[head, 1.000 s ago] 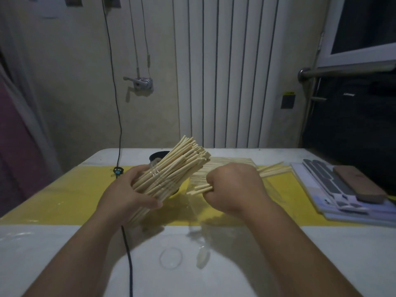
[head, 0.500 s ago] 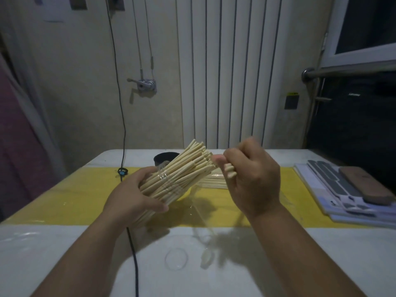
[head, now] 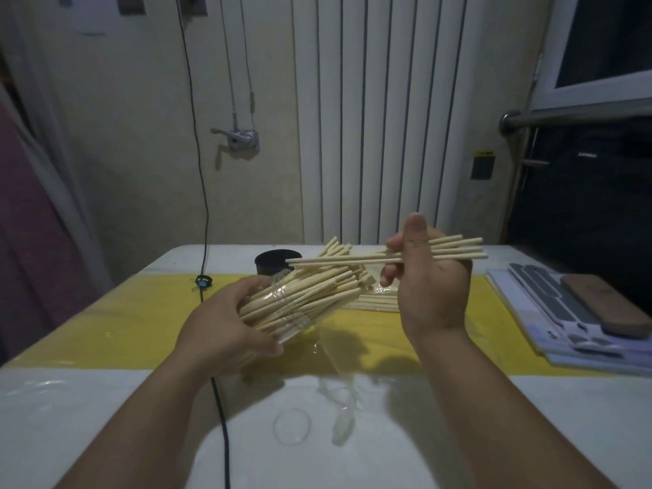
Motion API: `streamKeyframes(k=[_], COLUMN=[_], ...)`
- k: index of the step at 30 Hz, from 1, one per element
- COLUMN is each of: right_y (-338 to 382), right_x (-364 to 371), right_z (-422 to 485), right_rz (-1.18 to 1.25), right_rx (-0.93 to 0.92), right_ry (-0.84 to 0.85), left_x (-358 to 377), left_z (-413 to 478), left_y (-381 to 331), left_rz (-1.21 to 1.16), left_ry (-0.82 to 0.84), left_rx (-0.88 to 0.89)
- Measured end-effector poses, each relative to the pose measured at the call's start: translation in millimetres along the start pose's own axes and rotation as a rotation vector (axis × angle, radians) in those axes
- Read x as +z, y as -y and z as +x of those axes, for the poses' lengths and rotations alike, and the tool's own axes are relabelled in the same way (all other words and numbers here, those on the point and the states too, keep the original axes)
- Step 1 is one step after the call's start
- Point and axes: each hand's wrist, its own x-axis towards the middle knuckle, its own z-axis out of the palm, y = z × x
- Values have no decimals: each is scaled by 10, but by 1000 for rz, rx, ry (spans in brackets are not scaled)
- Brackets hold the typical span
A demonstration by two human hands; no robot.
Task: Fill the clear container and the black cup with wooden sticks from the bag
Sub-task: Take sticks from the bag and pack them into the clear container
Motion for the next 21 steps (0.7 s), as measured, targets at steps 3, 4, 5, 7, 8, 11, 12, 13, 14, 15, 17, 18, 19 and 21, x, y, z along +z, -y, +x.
streamKeyframes(k=[3,4,5,7,8,11,12,13,14,15,17,18,19,21], right_y=[-1,-4,-10,-32,-41,-85,-96,-113,-114,-126,-127,-141,-167,-158], right_x=[-15,-17,-20,-24,-25,-25,-29,-38,-48,-58,-53,-45,-39,-3], right_z=[30,35,40,48,49,56,64,75,85,96,86,73,53,14], right_rz=[7,-2,-8,-15,-23,-34,-53,-94,-141,-178,-232,-300,-365,-373], right_rx=[46,57,68,102,120,171,181,182,193,220,305,316,309,311], right_ry=[-16,-21,-25,-30,-30,-28,-25,-15,19,103,349,433,472,402], left_x=[15,18,19,20,22,28,30,31,30,29,29,29,29,28], left_z=[12,16,21,19,17,12,13,14,15,16,19,16,18,21], left_y=[9,13,16,14,7,-8,-12,-13,-15,-17,-18,-21,-17,-5], left_rz=[43,56,63,77,85,112,118,124,128,130,133,137,138,133], left_ry=[11,14,16,18,19,23,23,22,22,22,21,20,20,22], left_rx=[22,25,26,26,29,32,32,32,34,35,41,46,50,53])
